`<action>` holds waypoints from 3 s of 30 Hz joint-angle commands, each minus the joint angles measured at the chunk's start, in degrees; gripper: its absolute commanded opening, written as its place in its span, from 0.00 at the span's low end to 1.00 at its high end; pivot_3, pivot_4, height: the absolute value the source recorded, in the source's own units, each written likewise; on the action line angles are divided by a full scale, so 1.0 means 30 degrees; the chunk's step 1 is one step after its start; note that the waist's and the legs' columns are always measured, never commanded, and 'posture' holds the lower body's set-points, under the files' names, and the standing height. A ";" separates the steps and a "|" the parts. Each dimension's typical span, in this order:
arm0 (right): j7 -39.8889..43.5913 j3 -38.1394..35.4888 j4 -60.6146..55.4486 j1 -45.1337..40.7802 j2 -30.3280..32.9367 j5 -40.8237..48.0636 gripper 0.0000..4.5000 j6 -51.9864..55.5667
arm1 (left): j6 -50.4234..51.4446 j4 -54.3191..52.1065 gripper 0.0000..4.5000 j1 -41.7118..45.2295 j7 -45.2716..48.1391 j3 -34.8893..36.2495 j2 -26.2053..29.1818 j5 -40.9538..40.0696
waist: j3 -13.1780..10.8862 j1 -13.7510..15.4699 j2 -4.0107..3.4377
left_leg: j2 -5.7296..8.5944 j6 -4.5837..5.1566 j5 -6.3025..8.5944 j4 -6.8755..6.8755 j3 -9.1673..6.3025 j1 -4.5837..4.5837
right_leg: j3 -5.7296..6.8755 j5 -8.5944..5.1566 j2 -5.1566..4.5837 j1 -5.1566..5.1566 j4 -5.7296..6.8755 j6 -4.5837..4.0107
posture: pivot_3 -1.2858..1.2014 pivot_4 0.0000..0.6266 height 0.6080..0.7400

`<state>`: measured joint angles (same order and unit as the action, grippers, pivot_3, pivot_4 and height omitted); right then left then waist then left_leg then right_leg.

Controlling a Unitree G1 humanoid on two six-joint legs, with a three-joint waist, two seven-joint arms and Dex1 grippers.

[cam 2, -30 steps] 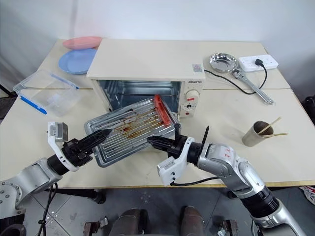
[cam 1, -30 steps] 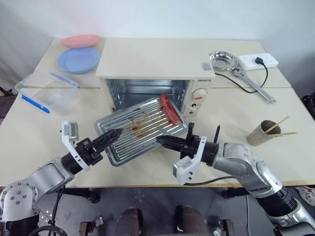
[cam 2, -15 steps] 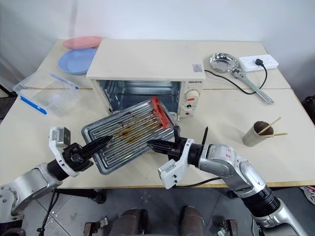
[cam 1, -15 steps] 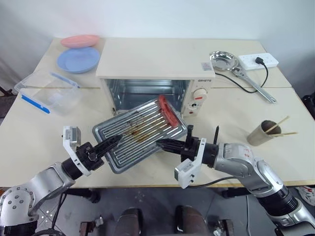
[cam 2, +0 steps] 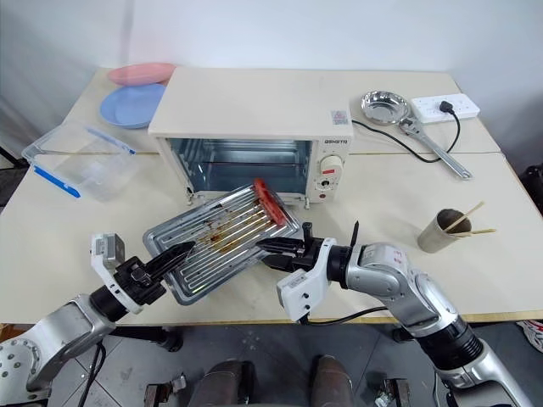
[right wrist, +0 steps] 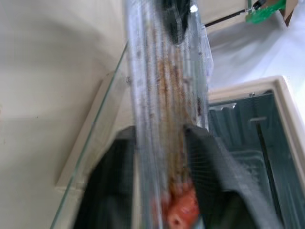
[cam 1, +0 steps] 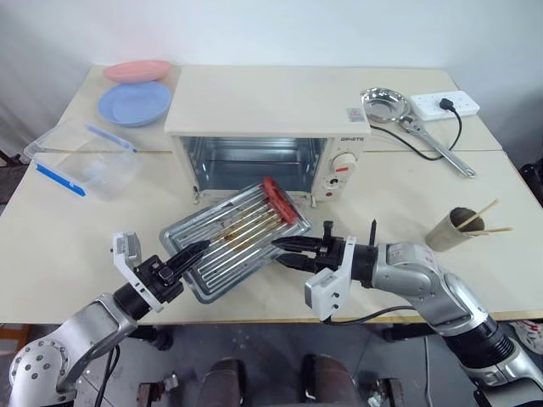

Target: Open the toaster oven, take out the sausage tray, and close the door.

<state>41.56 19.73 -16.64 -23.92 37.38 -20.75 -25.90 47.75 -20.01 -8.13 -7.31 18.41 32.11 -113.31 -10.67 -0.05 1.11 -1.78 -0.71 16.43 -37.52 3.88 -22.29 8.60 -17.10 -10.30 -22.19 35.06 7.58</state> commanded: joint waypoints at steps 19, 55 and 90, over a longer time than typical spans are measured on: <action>1.0724 -0.1815 0.7980 -0.2129 0.2021 1.2042 0.99 0.1437 | -0.1503 -0.3946 0.00 -0.4228 0.1092 0.1301 -0.3630 0.0103 | -0.0008 0.0003 -0.0014 | -0.0006 0.0012 0.0046 -0.0003 -0.0001 0.0045 | 0.0150 0.0000 0.0011 0.0199 -0.0203 -0.0004 | 0.52 0.24 1.00; 1.4495 -0.1885 2.0715 -0.6166 -0.1600 0.9174 0.00 -0.2701 | -0.9976 -0.8134 0.00 -1.3270 0.3648 0.1080 -1.0826 0.1979 | -0.0025 -0.0167 -0.0045 | -0.0360 -0.0033 0.0292 -0.0261 0.0185 0.0019 | 0.0102 0.0047 0.0319 0.0228 -0.0408 -0.0228 | 0.52 0.24 1.00; 1.4396 -0.4987 1.1011 -0.8565 -0.1938 1.4405 0.00 1.1793 | -0.7656 -0.6255 0.00 -1.3088 0.2936 0.2131 -0.6940 0.0223 | -0.0116 -0.0066 -0.0184 | -0.0386 0.0025 0.0370 -0.0351 0.0480 -0.0302 | -0.0204 0.0065 0.0347 -0.0319 -0.0124 -0.0188 | 0.52 0.24 1.00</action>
<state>83.97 6.28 21.34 -49.09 30.57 20.43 8.71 23.56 -37.25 -46.64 1.18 23.97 10.56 -110.82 -11.02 -0.24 0.56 -2.94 -0.63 17.54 -38.60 5.37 -23.20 7.90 -16.90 -9.24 -23.18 34.71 7.03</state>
